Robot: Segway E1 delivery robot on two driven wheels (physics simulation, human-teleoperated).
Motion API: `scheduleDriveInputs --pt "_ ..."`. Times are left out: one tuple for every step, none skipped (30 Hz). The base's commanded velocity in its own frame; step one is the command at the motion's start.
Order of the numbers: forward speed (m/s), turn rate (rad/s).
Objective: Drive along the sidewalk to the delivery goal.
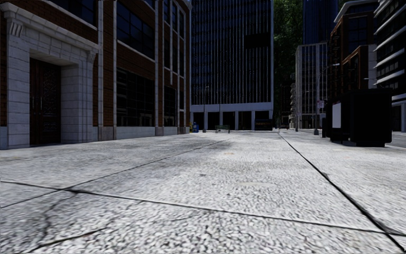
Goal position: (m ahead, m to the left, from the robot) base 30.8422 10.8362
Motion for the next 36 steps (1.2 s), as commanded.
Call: scheduleDriveInputs --pt "2.00 0.00" --pt "2.00 0.00" --pt "2.00 0.00" --pt "2.00 0.00" --pt "2.00 0.00" --pt "2.00 0.00" --pt "2.00 0.00" --pt "2.00 0.00" --pt "2.00 0.00" --pt "2.00 0.00" --pt "2.00 0.00" --pt "2.00 0.00" --pt "2.00 0.00" --pt "2.00 0.00" --pt "2.00 0.00" --pt "2.00 0.00" --pt "2.00 0.00" --pt "2.00 0.00" --pt "2.00 0.00" --pt "2.00 0.00" --pt "2.00 0.00" --pt "2.00 0.00" --pt "2.00 0.00" --pt "2.00 0.00" --pt "2.00 0.00" --pt "2.00 0.00" --pt "2.00 0.00" --pt "2.00 0.00" --pt "2.00 0.00" --pt "2.00 0.00" --pt "2.00 0.00" --pt "2.00 0.00" --pt "2.00 0.00" --pt "2.00 0.00" --pt "2.00 0.00" --pt "2.00 0.00"
